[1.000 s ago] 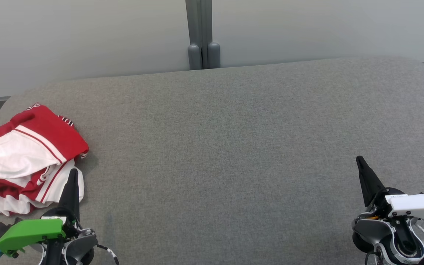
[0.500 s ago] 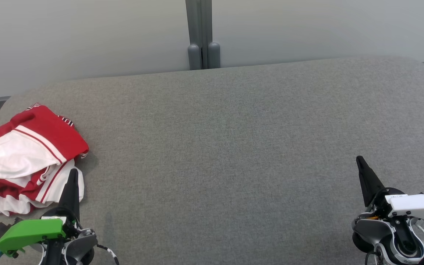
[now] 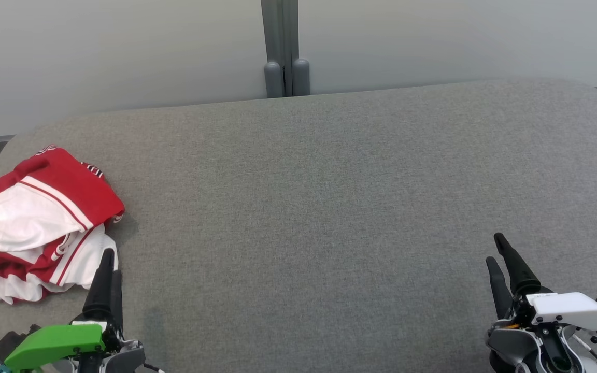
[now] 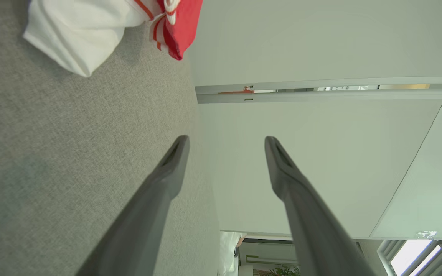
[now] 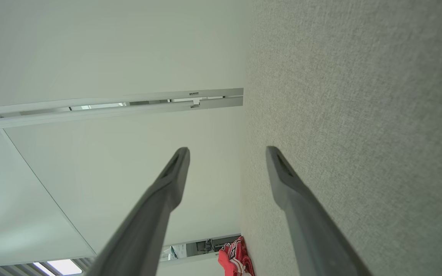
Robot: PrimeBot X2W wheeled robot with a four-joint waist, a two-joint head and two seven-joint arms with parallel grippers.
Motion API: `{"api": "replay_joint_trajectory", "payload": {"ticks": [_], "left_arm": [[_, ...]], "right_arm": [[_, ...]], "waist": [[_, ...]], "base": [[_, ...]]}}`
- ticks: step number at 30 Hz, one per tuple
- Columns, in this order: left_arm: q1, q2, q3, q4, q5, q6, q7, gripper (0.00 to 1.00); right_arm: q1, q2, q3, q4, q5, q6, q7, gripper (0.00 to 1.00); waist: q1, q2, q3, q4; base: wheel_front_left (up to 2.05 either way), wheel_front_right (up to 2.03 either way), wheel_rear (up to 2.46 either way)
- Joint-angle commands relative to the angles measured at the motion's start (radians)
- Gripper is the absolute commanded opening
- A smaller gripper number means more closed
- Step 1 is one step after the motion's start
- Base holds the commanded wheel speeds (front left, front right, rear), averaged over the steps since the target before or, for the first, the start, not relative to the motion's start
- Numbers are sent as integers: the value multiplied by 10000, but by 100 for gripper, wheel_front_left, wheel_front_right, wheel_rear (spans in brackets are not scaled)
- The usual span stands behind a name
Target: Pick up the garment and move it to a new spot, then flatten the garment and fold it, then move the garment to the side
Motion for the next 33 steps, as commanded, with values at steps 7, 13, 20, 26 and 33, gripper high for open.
{"api": "replay_joint_trajectory", "payload": {"ticks": [7, 13, 20, 26, 33], "left_arm": [[-92, 56, -15, -778, 2208, 35, -401, 100], [-7, 64, -399, -1216, 3833, 294, -662, 100], [116, 143, -871, -1498, 5164, 666, -946, 100], [124, 297, -1217, -1678, 6115, 958, -1169, 100], [201, 415, -1551, -1863, 7116, 1267, -1420, 100]], "right_arm": [[-322, -50, 137, -488, -1935, 22, -431, 100], [-328, -168, 772, -703, -4020, 23, -694, 100], [-337, -202, 1264, -896, -5488, 25, -976, 100], [-359, -165, 1508, -1102, -6186, 26, -1203, 100], [-366, -153, 1673, -1071, -7167, 27, -1457, 100]], "waist": [[0, 0, 32, 12], [0, 0, 46, 21], [0, 0, 49, 19], [0, 0, 66, 26], [0, 0, 62, 48]], "base": [[0, 0, 0], [0, 0, 0], [0, 0, 0], [0, 0, 0], [0, 0, 0]]}}
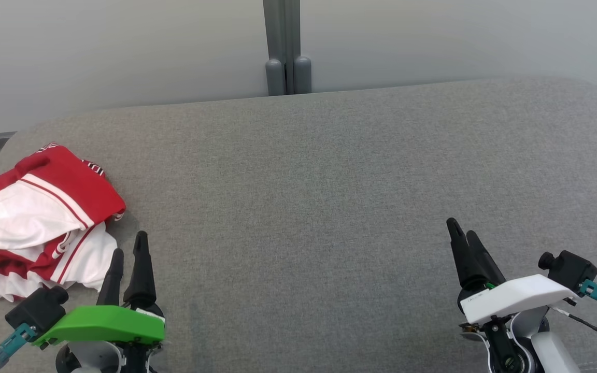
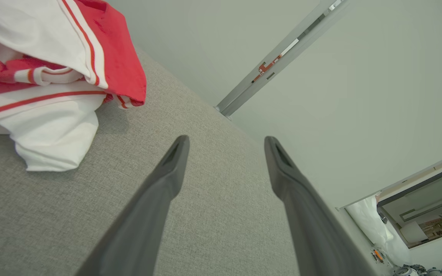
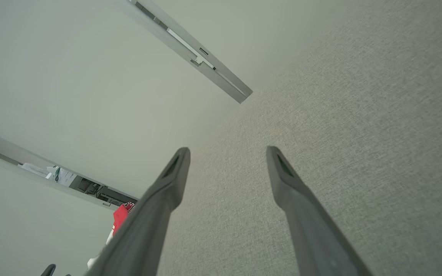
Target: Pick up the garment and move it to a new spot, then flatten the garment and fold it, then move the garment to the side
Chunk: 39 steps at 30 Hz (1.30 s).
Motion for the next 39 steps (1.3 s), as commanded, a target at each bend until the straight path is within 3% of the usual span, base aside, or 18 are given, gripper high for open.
{"api": "replay_joint_trajectory", "payload": {"ticks": [1, 10, 39], "left_arm": [[-44, 108, -78, -213, 433, 94, -113, 100], [128, 150, -208, -206, 1548, 414, -400, 100], [504, 129, -567, -245, 4844, 156, -1193, 100]], "right_arm": [[-237, -36, 81, -121, -399, 25, -127, 100], [-255, -4, 288, -48, -1616, 27, -425, 100], [-138, 8, 562, 81, -4930, 31, -1215, 100]], "waist": [[0, 0, -9, 11], [0, 0, -62, 26], [0, 0, -185, 32]], "base": [[0, 0, 0], [0, 0, 0], [0, 0, 0]]}}
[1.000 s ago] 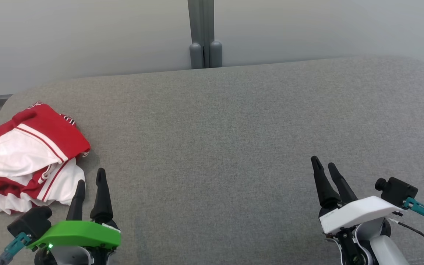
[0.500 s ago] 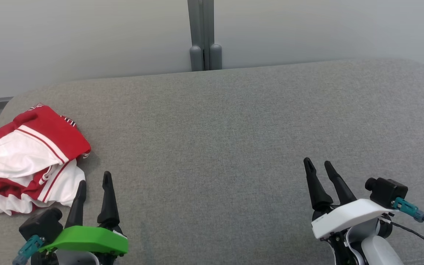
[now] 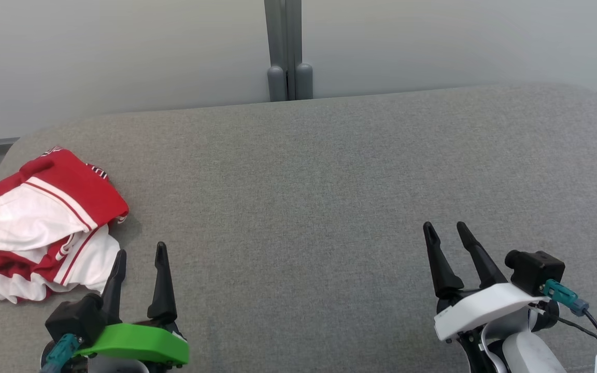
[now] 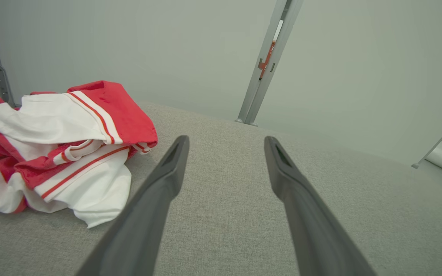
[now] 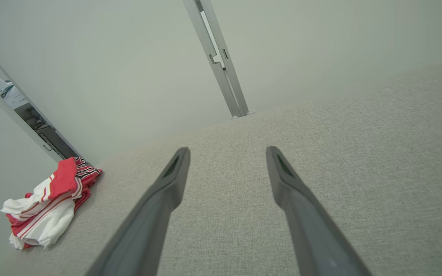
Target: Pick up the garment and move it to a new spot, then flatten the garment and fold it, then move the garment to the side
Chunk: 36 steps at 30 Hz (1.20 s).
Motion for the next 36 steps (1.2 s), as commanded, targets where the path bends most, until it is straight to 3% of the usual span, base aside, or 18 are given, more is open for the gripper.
{"api": "replay_joint_trajectory", "payload": {"ticks": [1, 36], "left_arm": [[57, 53, -36, -116, 280, 6, -96, 100], [398, -129, -337, -169, 3341, -255, -831, 100]], "right_arm": [[-73, -37, -12, -39, -227, 27, -108, 100], [64, -58, 398, 245, -2898, 31, -836, 100]], "waist": [[0, 0, -6, 2], [0, 0, -14, 42]], "base": [[0, 0, 0], [0, 0, 0]]}}
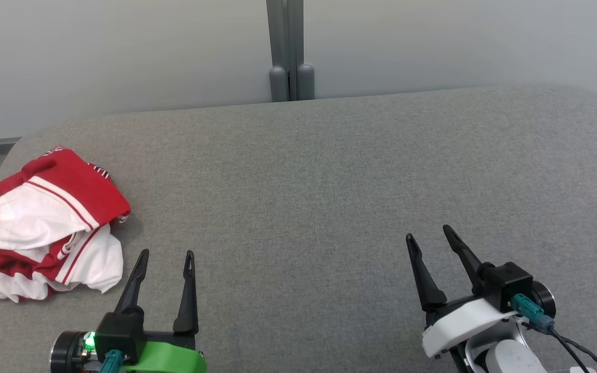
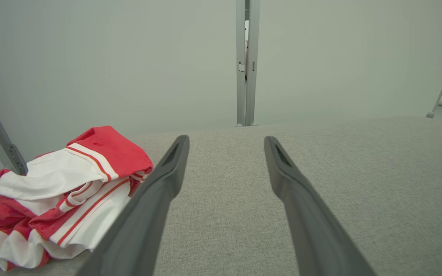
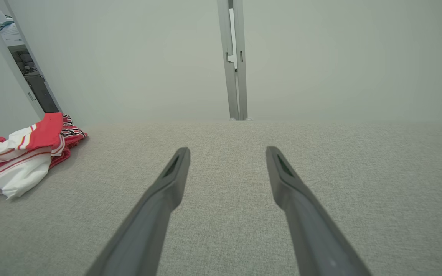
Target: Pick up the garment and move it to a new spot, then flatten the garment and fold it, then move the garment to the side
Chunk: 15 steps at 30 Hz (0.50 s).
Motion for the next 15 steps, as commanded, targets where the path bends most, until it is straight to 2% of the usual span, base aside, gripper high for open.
{"api": "replay_joint_trajectory", "payload": {"ticks": [1, 11, 15], "left_arm": [[56, 9, -37, -24, 259, -28, -87, 100], [149, -16, -126, -107, 1044, 2, -278, 100], [133, -23, -94, -82, 977, -22, -241, 100]], "right_arm": [[-19, -40, 45, 8, -242, 27, -87, 100], [-33, -44, 194, -8, -892, 18, -274, 100], [-28, -44, 195, 6, -809, 18, -249, 100]], "waist": [[0, 0, 1, 3], [0, 0, 42, 42], [0, 0, 60, 48]], "base": [[0, 0, 0], [0, 0, 0], [0, 0, 0]]}}
